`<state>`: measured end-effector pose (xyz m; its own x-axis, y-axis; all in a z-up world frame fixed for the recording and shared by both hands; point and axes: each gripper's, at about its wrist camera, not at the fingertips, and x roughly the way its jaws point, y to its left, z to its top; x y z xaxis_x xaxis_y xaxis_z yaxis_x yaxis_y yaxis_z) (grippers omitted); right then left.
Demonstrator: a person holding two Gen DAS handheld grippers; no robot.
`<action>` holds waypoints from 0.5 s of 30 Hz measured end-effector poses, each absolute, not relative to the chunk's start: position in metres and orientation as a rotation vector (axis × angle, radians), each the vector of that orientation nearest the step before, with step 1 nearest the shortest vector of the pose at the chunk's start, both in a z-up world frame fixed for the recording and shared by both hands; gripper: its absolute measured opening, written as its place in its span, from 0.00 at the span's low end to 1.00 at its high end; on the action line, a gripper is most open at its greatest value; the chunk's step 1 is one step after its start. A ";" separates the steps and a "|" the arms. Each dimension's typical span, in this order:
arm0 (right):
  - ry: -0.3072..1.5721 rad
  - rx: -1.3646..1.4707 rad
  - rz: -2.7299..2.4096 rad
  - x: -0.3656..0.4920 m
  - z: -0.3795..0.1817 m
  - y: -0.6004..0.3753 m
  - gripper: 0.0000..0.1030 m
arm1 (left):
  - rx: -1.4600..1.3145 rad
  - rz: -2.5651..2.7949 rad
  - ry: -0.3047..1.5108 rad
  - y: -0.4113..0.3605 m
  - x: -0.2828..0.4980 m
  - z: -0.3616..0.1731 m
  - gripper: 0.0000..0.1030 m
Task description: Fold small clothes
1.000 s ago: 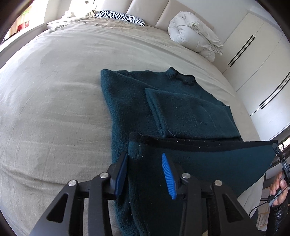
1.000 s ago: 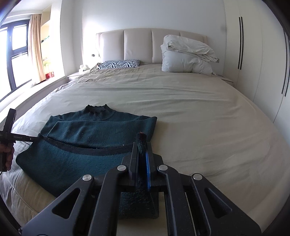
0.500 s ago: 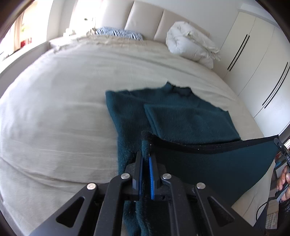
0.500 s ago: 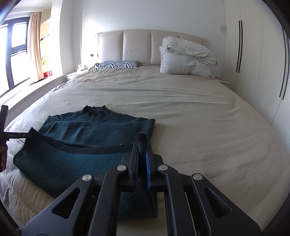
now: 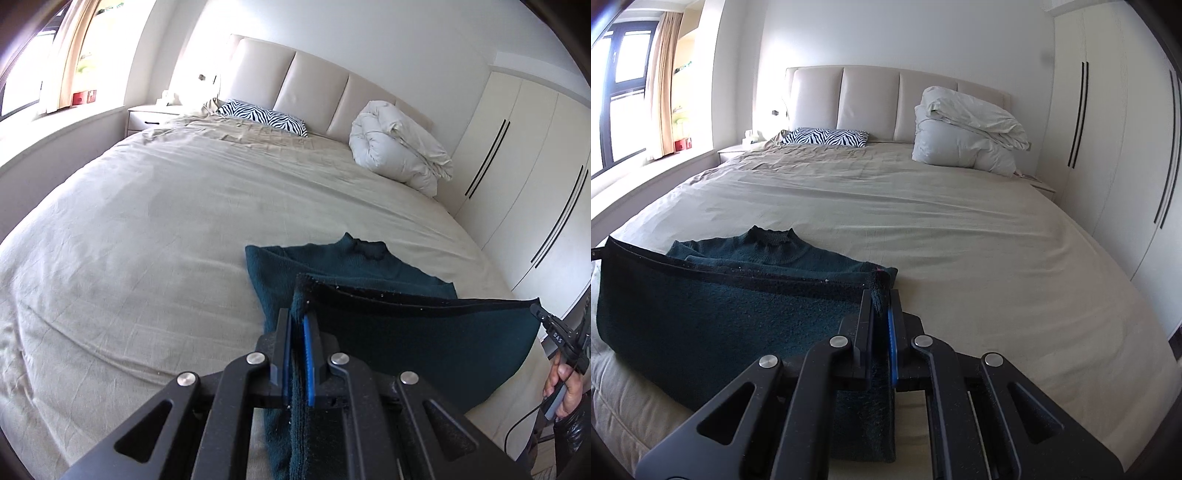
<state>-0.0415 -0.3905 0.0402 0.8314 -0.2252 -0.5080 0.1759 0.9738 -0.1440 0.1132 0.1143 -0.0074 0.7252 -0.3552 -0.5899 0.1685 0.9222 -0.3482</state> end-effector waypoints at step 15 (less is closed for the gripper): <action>0.605 -0.077 -0.246 0.032 0.024 -0.414 0.05 | -0.289 -0.269 0.702 0.113 0.150 -0.003 0.06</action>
